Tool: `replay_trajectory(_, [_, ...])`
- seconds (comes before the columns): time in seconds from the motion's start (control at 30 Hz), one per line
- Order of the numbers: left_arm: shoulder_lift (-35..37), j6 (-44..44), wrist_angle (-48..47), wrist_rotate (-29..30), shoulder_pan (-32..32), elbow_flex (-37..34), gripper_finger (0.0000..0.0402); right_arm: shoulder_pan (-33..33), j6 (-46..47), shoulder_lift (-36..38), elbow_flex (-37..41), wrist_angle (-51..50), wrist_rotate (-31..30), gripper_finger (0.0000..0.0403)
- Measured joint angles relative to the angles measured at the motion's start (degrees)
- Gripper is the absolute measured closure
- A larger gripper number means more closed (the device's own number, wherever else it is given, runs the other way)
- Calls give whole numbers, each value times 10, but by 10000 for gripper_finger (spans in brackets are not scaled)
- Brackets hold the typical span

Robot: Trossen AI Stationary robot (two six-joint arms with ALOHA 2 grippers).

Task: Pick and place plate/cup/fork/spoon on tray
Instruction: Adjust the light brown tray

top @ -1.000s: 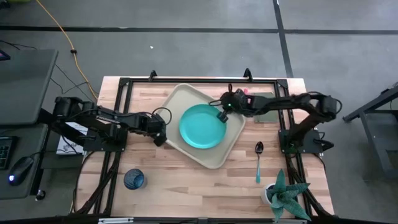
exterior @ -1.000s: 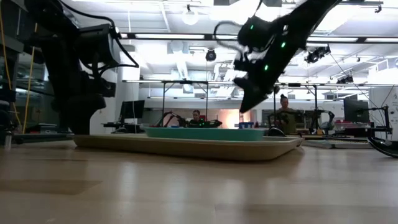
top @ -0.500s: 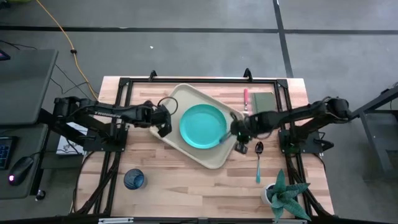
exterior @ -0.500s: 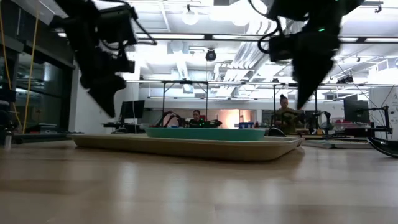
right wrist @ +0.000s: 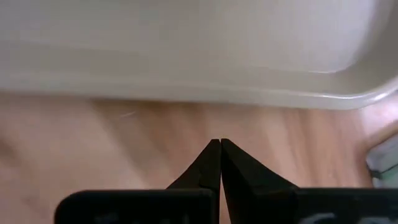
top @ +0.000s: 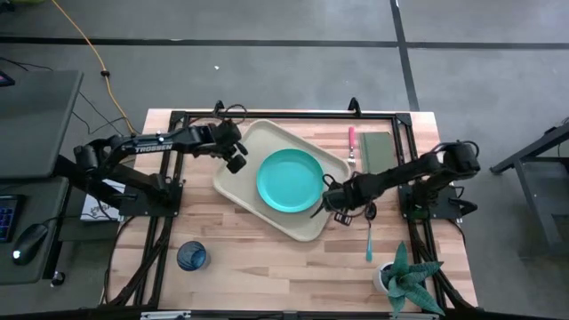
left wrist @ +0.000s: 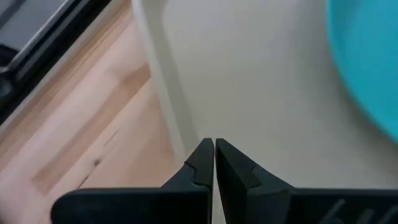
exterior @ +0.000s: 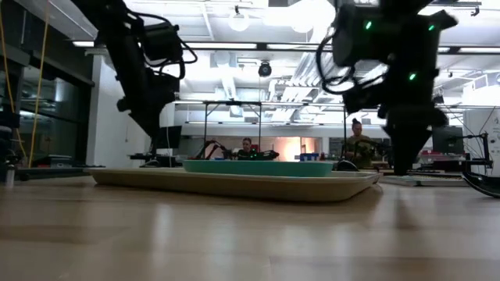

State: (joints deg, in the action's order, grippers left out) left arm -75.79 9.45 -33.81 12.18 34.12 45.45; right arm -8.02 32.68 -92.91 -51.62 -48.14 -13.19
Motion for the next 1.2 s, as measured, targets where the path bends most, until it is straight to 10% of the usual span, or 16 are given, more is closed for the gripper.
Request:
replay_trajectory(0.67, [19, -38, 137, -37, 13, 0, 401, 168, -100, -28, 0, 115, -64, 403])
replay_trajectory(1.2, [194, -67, 149, -77, 12, 1, 401, 286, -216, -62, 0, 351, -99, 403])
